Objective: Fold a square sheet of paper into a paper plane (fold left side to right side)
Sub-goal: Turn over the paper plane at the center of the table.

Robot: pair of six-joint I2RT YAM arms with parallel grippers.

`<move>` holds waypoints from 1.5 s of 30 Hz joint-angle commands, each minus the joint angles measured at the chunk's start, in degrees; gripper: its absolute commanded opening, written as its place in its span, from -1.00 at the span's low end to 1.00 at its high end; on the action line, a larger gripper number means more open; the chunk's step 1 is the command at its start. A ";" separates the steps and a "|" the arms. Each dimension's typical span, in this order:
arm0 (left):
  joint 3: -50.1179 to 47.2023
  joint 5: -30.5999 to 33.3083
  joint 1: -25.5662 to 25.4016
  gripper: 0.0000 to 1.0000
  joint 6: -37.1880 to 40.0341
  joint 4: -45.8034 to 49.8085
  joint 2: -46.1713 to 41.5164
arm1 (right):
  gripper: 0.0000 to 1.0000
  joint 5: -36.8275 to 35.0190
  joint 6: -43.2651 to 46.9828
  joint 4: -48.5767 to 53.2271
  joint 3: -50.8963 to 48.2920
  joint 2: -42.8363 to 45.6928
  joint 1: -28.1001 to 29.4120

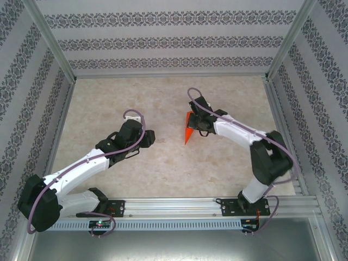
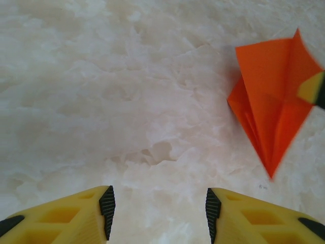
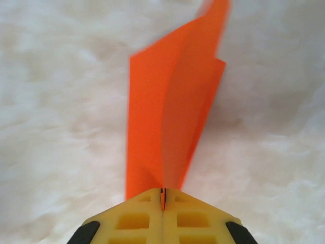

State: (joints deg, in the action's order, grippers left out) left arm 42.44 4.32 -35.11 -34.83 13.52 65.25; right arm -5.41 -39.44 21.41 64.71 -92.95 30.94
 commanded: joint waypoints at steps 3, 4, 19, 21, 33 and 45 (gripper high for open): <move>1.25 2.80 0.84 0.08 1.36 2.91 -2.19 | -1.00 15.98 2.03 -11.98 -9.48 7.91 -0.21; 1.26 2.80 0.84 0.08 1.29 3.00 -2.26 | -1.00 18.85 1.05 -15.34 -11.84 8.11 -0.39; 1.43 2.03 0.84 0.11 -0.05 3.73 -2.48 | -0.54 15.13 5.96 -11.64 -20.44 4.98 -7.00; 1.45 2.05 0.84 0.12 0.02 3.80 -2.34 | -0.42 12.92 7.64 -8.03 -19.97 5.67 -7.79; 1.18 3.46 0.84 0.20 0.54 4.05 -4.37 | 0.08 14.18 14.02 2.98 -17.93 15.93 -4.40; 0.45 4.47 0.84 0.26 0.38 4.41 -5.53 | 0.08 12.91 11.31 3.87 -17.96 11.10 2.47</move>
State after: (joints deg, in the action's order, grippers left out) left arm 42.57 7.64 -35.11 -34.72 16.62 60.62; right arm 9.26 -27.16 23.68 45.65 -79.40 32.36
